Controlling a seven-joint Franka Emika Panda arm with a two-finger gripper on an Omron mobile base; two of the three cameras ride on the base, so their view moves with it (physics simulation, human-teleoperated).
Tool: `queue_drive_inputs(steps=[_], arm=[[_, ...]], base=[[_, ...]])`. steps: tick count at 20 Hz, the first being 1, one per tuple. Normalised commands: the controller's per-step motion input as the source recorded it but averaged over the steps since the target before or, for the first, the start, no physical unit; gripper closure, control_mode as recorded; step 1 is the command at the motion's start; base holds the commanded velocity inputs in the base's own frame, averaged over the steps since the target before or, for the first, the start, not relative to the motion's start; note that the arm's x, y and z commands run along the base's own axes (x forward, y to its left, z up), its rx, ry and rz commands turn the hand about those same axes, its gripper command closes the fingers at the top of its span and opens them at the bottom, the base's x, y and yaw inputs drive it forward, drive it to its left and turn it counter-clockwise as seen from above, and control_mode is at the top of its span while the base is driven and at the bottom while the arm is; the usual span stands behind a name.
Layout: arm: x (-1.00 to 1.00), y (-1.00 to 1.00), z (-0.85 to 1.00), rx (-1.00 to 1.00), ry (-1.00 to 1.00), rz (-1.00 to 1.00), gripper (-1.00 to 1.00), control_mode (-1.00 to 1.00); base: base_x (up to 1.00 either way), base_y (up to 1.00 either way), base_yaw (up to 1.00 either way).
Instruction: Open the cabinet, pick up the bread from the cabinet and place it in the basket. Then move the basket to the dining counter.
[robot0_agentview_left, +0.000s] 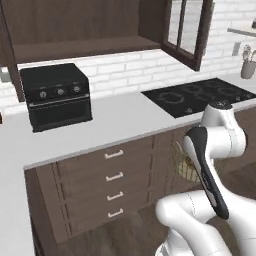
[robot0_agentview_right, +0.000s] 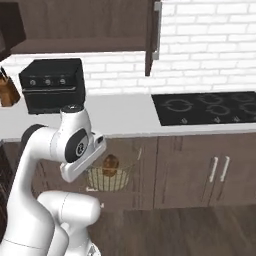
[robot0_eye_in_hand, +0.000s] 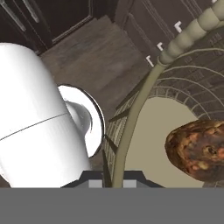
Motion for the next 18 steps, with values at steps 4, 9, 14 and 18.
queue_drive_inputs(steps=[4, 9, 14, 18], arm=[[0.0, 0.0, 0.0, 0.0, 0.0, 0.0, 1.0, 1.0], [0.0, 0.0, 0.0, 0.0, 0.0, 0.0, 1.0, 1.0], [0.0, 0.0, 0.0, 0.0, 0.0, 0.0, 1.0, 1.0], [0.0, 0.0, 0.0, 0.0, 0.0, 0.0, 1.0, 1.0]], base=[[0.0, 0.15, -0.94], [0.0, 0.14, -0.97], [0.0, 0.1, -0.97], [0.01, 0.08, -0.96]])
